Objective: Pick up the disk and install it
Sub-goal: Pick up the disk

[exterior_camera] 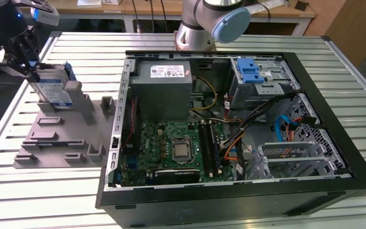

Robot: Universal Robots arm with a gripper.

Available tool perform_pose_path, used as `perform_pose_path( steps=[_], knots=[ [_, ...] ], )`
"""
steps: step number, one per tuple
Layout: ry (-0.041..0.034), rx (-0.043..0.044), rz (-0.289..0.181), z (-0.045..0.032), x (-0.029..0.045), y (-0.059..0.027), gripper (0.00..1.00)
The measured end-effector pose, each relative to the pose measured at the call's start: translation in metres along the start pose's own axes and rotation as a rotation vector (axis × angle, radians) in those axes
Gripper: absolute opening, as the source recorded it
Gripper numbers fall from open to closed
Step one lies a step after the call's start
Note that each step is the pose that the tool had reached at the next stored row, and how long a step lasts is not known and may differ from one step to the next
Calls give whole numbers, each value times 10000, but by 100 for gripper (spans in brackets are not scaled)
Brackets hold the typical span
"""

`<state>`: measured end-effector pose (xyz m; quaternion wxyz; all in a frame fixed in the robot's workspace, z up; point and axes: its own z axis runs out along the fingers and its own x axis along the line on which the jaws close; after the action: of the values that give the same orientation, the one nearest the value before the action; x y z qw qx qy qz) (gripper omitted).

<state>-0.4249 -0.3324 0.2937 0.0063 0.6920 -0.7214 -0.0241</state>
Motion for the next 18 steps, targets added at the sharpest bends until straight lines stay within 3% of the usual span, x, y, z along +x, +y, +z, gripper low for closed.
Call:
perform_pose_path(
  steps=[18],
  knots=[
    [-1,0,0,-75,-2,3,37]
  ],
)
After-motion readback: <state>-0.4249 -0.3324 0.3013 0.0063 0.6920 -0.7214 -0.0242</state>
